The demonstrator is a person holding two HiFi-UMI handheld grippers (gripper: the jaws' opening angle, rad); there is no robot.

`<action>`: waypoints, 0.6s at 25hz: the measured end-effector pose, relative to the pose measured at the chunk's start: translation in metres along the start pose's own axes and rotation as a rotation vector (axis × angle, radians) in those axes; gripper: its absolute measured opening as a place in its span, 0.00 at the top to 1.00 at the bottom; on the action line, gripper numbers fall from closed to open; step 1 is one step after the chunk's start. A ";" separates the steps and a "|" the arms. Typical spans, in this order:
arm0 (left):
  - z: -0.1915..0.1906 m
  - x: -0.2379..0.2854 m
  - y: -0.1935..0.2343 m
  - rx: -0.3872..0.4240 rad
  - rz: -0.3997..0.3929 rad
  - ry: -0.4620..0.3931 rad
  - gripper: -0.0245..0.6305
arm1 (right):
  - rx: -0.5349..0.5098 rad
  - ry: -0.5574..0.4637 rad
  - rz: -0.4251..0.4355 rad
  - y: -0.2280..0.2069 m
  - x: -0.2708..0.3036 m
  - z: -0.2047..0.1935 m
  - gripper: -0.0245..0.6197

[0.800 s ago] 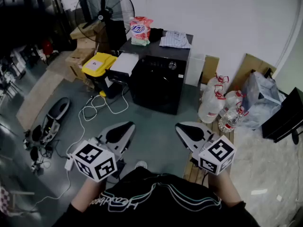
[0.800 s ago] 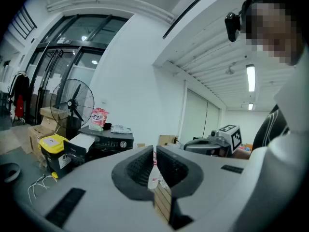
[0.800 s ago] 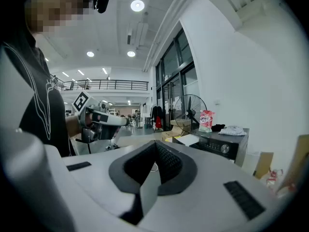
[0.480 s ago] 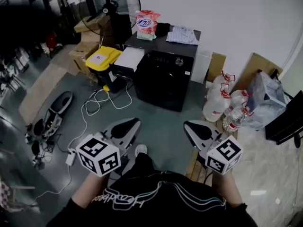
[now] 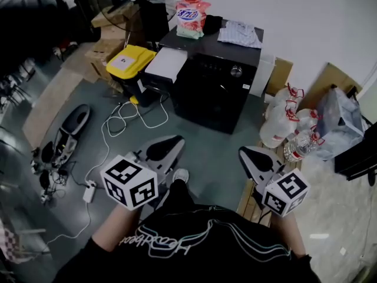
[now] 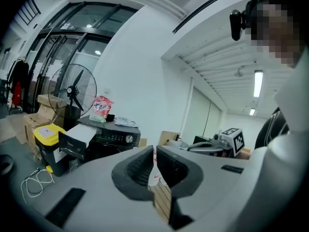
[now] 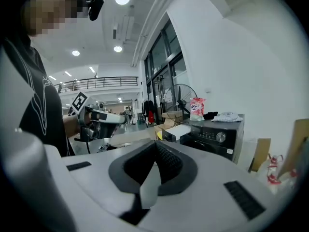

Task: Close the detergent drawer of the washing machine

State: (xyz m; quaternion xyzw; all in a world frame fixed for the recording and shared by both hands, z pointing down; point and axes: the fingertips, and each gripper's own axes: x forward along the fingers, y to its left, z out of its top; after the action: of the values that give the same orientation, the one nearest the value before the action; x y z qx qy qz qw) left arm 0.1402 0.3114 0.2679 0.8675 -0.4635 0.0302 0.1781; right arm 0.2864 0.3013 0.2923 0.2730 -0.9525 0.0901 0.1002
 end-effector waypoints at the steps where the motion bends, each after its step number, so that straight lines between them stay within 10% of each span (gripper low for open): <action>1: -0.001 0.005 0.012 -0.006 0.000 0.010 0.90 | 0.015 0.005 -0.001 -0.005 0.010 -0.001 0.92; 15: 0.010 0.106 0.211 -0.063 -0.049 0.170 0.90 | 0.207 0.089 -0.079 -0.104 0.193 0.003 0.92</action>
State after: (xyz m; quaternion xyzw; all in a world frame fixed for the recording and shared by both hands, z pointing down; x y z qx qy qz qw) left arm 0.0269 0.1169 0.3405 0.8668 -0.4261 0.0848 0.2447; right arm 0.1818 0.1172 0.3474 0.3150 -0.9212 0.1961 0.1171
